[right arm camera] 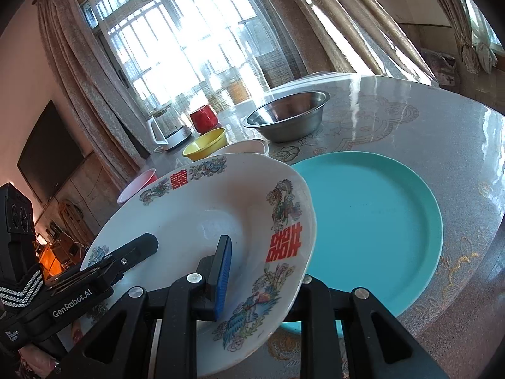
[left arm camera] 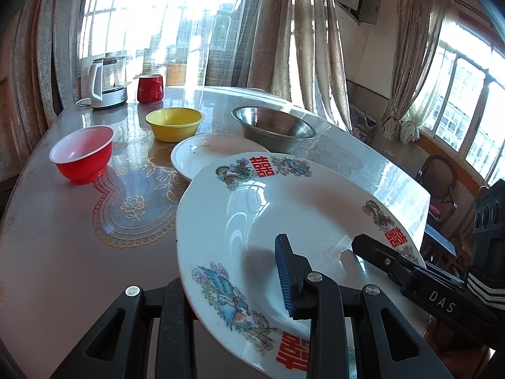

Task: Organize plates and bowls
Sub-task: 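Lift the white double-happiness plate with the right tool and carry it over the turquoise plate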

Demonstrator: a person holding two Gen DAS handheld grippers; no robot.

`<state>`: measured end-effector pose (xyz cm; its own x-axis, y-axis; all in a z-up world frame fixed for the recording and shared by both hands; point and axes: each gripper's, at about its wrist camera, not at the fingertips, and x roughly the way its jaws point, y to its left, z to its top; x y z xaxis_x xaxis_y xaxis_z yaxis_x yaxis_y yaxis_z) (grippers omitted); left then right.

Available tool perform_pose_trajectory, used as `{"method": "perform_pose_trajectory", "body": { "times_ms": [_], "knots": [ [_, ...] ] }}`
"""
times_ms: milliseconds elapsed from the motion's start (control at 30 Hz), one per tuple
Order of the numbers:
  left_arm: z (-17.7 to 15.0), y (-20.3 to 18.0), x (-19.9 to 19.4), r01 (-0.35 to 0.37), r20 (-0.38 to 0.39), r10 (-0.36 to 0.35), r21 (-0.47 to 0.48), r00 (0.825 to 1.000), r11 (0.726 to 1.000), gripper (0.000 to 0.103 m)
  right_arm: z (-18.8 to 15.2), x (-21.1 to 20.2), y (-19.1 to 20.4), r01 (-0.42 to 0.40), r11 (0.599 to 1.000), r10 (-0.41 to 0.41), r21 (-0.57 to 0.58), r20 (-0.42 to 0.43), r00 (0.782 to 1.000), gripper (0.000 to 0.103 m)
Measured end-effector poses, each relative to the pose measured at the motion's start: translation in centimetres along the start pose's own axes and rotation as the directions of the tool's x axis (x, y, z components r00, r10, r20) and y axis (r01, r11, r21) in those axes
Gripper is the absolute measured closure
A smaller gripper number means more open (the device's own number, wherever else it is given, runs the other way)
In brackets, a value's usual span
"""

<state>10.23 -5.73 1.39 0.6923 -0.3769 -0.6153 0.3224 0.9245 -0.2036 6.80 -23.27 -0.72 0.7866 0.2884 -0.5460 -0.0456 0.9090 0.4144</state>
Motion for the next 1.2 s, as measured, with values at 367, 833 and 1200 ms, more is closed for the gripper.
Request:
{"method": "perform_pose_trajectory", "body": {
  "times_ms": [367, 833, 1200],
  "knots": [
    [0.9, -3.4, 2.5, 0.063, -0.037, -0.062, 0.032, 0.997, 0.998, 0.072, 0.6, -1.5, -3.4, 0.075, 0.996, -0.076, 0.052, 0.022, 0.997, 0.080],
    [1.5, -6.3, 6.4, 0.126, -0.128, -0.121, 0.035, 0.984, 0.991, 0.072, 1.6, -1.9, -7.4, 0.159, 0.980, -0.161, 0.118, 0.009, 0.987, 0.080],
    [1.5, -6.6, 8.7, 0.120, -0.169, -0.113, 0.031, 0.979, 0.992, 0.069, 1.9, -0.6, -8.8, 0.193, 0.971, -0.193, 0.142, -0.016, 0.981, 0.079]
  ]
}}
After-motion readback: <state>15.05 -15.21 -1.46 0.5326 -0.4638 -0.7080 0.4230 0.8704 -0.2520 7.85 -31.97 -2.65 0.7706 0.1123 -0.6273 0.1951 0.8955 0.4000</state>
